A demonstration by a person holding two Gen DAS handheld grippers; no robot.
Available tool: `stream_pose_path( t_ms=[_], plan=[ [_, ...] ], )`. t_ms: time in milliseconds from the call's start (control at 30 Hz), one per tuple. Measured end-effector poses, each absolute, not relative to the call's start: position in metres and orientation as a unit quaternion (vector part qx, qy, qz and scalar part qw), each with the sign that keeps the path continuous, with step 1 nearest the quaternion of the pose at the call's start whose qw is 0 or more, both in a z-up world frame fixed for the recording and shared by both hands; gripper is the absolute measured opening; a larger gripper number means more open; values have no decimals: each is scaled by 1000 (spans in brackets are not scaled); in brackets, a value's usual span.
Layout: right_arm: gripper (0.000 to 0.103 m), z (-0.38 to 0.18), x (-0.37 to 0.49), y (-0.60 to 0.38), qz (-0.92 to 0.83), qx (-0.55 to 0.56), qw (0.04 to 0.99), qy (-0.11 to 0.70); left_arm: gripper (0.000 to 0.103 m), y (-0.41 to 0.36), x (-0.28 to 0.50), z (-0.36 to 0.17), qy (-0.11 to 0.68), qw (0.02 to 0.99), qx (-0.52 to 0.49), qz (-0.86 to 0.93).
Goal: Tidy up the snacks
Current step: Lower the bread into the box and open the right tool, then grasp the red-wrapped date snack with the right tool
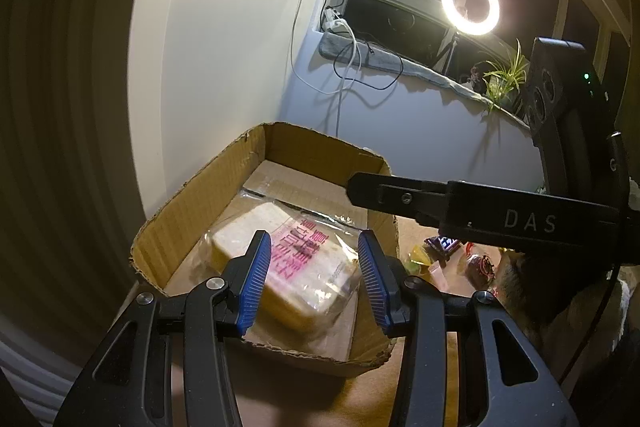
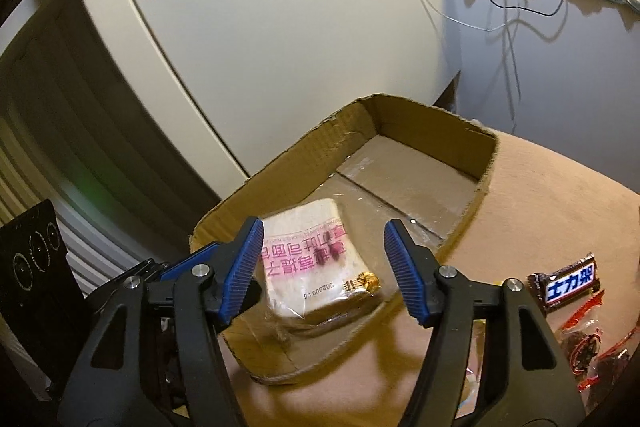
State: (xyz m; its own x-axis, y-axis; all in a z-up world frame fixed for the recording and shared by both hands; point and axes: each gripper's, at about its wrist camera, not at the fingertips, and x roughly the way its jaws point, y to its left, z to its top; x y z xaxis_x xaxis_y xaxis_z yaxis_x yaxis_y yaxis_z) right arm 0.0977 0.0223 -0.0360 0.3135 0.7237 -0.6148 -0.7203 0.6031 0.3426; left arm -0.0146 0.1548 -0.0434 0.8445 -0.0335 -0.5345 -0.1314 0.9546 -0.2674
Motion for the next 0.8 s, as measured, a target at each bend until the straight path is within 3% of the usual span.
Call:
stream_pose_path(
  t_ms=[800],
  plan=[
    [70, -44, 117, -123, 332, -4, 869, 367, 45, 72, 8, -34, 294, 948, -112, -54]
  ],
)
